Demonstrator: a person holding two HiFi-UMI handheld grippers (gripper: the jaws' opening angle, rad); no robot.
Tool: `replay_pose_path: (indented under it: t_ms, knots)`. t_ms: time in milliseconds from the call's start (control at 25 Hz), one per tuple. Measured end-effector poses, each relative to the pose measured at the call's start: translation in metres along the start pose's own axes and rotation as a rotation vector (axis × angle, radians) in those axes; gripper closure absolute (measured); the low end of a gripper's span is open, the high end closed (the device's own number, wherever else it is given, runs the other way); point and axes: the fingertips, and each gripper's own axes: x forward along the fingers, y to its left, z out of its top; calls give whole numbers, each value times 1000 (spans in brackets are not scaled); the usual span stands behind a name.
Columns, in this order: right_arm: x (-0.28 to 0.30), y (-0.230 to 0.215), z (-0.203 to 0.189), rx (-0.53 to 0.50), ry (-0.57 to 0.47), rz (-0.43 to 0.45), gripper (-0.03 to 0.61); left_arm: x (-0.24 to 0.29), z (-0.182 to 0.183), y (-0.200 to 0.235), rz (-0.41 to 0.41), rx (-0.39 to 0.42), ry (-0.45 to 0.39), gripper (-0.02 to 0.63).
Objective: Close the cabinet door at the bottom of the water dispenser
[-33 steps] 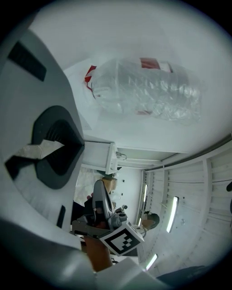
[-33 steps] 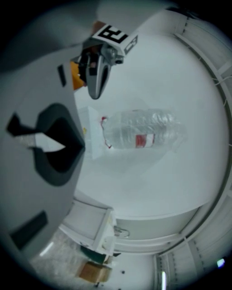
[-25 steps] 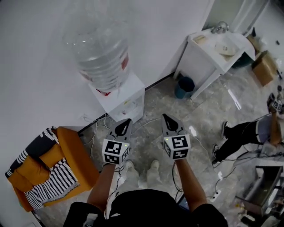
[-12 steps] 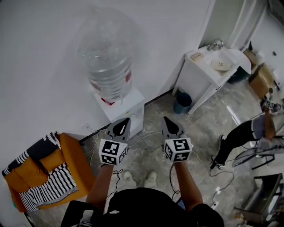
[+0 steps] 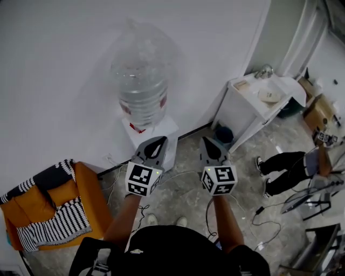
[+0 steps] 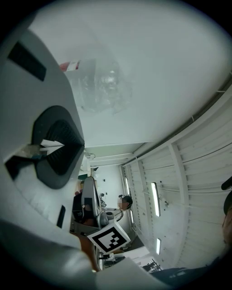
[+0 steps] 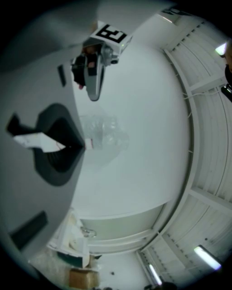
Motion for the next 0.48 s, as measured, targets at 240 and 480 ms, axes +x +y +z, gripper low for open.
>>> replay_pose_path:
  t_ms: [240,480]
  knots:
    - [-5,3,20,-15,-45,10,545,-3,22,6,11,38,-38,603]
    - [-15,6,25,-13,-66,21,545,-11,21,0,12,46,-8,603]
